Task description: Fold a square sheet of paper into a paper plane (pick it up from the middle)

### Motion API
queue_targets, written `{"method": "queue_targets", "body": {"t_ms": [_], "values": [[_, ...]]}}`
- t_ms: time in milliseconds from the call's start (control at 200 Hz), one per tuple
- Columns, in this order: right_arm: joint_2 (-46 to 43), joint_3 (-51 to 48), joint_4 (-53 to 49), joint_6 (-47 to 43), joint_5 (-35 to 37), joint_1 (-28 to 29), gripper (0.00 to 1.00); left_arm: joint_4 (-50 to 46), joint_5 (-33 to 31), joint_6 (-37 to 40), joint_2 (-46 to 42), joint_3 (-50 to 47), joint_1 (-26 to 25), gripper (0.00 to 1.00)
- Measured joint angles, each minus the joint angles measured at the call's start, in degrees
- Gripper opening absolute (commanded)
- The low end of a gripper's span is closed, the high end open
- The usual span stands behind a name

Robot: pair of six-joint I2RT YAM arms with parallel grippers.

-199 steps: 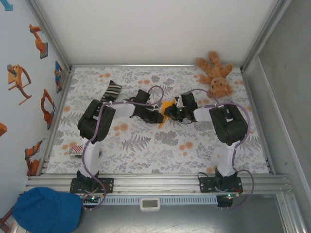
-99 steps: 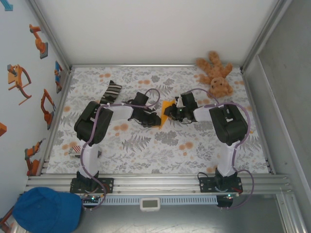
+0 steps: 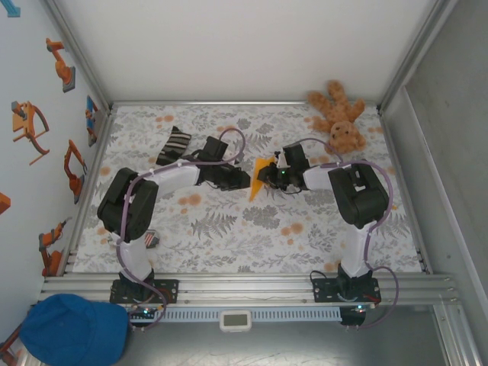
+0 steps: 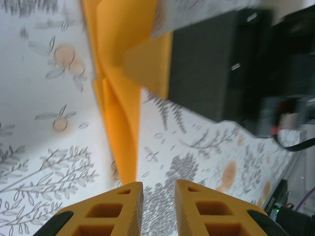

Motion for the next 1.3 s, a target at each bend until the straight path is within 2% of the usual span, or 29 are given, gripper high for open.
{"method": "queue_targets", "body": {"t_ms": [235,431,1302], "values": [[0.0,0.63,-1.18,-0.2,0.07,0.15,0.2,5.88,2.69,-3.87,2.69,0.0,-0.74,0.14],[0.0,0.63,-1.31,-0.2,0.09,0.15,0.19,6.12,3.1,-4.92,5.99,0.68,-3.21,0.1],[0.0,0.74,-2.16,-0.2,0.07,0.26,0.19,4.96,-1.36,-4.85,11.26,3.21,-3.76,0.08]]}}
